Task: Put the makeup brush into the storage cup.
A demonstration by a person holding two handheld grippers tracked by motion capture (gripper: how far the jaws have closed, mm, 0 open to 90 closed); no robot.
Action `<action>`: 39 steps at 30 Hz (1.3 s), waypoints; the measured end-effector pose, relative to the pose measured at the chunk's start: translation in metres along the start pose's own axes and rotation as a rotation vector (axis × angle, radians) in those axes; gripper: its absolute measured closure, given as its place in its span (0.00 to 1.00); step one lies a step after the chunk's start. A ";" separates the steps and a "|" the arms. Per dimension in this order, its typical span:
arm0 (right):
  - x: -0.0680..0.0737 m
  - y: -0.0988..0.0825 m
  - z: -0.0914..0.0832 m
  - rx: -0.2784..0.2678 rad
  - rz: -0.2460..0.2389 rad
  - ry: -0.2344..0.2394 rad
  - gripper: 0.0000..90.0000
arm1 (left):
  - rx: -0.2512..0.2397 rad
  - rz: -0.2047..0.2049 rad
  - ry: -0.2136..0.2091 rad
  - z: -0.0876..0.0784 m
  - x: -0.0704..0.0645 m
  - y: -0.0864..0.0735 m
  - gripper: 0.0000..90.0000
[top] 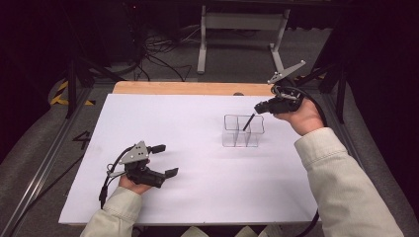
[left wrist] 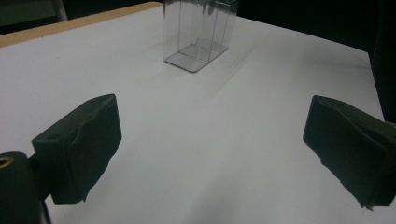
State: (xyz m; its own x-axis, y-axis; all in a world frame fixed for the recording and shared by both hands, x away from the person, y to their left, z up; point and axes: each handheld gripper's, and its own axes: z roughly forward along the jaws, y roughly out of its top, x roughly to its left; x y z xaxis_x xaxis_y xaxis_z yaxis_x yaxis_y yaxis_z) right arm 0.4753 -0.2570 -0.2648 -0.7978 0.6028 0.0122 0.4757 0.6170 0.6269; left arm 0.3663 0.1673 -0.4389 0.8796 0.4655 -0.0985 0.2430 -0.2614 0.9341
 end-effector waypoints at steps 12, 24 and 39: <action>0.000 0.002 0.011 0.037 0.001 0.002 0.93 | -0.002 0.003 -0.001 0.000 0.000 0.000 0.06; -0.001 0.001 0.015 0.043 0.003 0.001 0.93 | -0.003 0.003 0.000 -0.001 0.000 0.000 0.06; -0.008 -0.013 -0.005 -0.075 0.024 -0.025 0.37 | -0.005 -0.005 0.000 -0.001 0.001 0.000 0.05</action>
State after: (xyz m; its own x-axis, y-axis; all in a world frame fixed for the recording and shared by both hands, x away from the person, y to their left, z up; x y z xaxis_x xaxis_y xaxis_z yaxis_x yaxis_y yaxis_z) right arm 0.4737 -0.2726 -0.2687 -0.7767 0.6298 0.0087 0.4647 0.5636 0.6830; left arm 0.3669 0.1681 -0.4385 0.8782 0.4670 -0.1028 0.2450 -0.2548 0.9355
